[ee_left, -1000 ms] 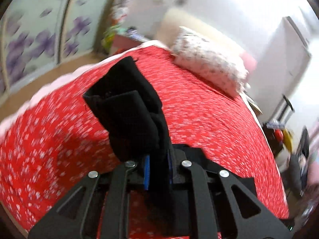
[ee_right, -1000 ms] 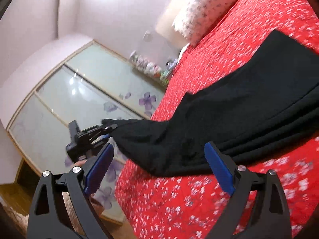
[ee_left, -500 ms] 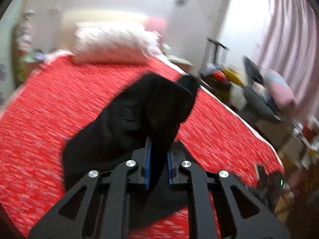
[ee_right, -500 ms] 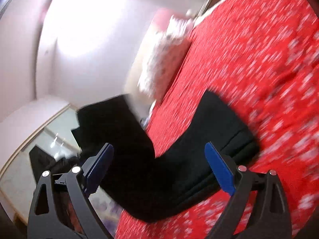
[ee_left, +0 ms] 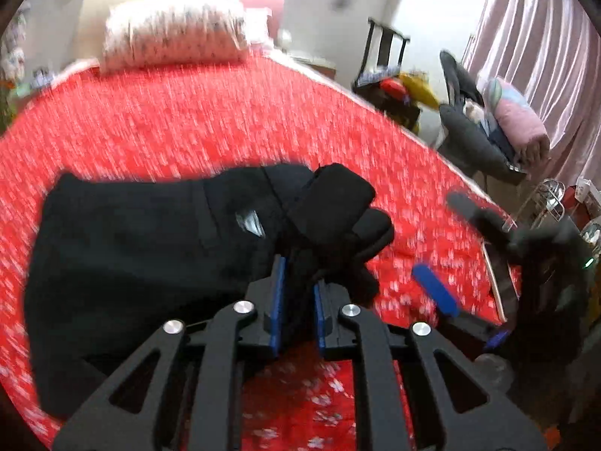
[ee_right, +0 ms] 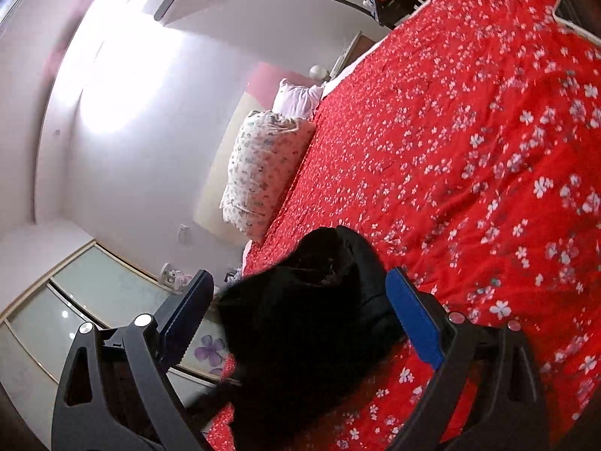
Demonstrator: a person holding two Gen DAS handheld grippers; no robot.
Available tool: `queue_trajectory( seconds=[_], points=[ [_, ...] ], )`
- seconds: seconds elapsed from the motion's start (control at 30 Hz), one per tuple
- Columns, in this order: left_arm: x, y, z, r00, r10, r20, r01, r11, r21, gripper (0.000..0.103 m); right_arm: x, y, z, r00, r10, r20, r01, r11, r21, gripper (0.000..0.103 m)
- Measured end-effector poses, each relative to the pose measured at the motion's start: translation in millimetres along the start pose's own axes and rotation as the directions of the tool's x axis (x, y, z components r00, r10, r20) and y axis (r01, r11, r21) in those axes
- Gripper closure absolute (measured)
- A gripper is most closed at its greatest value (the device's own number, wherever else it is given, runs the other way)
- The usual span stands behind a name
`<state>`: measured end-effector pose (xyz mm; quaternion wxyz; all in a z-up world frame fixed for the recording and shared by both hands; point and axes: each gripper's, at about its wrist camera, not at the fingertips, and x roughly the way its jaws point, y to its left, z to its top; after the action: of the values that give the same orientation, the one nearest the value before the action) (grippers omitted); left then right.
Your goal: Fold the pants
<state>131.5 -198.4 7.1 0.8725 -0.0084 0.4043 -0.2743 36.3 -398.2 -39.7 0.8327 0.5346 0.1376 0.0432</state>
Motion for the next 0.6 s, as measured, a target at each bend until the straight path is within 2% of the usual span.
queue_trajectory(
  seconds=[0.03,0.07,0.13,0.2,0.23,0.27,0.3,0.4,0.47,0.5,0.6],
  points=[
    [10,0,-6,0.999,0.000,-0.053,0.000,1.000,-0.004,0.088,0,0,0,1.000,0.003,-0.008,-0.003,1.000,0.001,0.006],
    [14,2,-12,0.998,-0.002,-0.066,0.001,1.000,-0.006,0.087,0,0,0,1.000,0.007,-0.021,-0.007,1.000,0.009,0.006],
    [3,3,-18,0.999,0.004,-0.034,-0.004,1.000,0.014,0.084,4,-3,1,0.999,0.010,-0.048,-0.009,1.000,0.028,0.006],
    [-10,11,-17,0.998,-0.034,-0.060,0.034,0.999,-0.004,0.076,9,-5,3,0.997,0.024,-0.067,-0.022,0.999,0.033,0.006],
    [-18,17,-18,0.995,-0.079,-0.066,0.078,0.997,-0.024,0.053,11,-3,4,0.997,0.031,-0.077,-0.029,0.999,0.023,0.006],
    [-29,23,-19,0.991,-0.127,-0.045,0.125,0.991,-0.048,0.013,17,-1,5,0.996,0.036,-0.087,-0.035,0.999,0.010,0.006],
    [-51,33,-22,0.991,-0.129,0.031,0.131,0.988,-0.083,0.002,19,1,5,0.994,0.038,-0.099,-0.039,0.999,-0.003,0.006],
    [-91,51,-28,0.982,-0.122,0.147,0.137,0.985,-0.103,0.002,23,15,0,0.993,0.007,-0.119,-0.018,0.995,-0.095,0.007],
    [-111,68,-32,0.980,-0.056,0.188,0.083,0.987,-0.139,0.002,25,31,-6,0.991,-0.049,-0.121,0.023,0.978,-0.210,0.010],
    [-117,74,-34,0.980,-0.029,0.195,0.059,0.987,-0.151,0.002,26,38,-10,0.990,-0.078,-0.120,0.044,0.964,-0.261,0.012],
    [-128,96,-41,0.982,0.056,0.179,-0.023,0.983,-0.182,0.002,33,55,-27,0.970,-0.223,-0.097,0.160,0.887,-0.434,0.012]
  ],
)
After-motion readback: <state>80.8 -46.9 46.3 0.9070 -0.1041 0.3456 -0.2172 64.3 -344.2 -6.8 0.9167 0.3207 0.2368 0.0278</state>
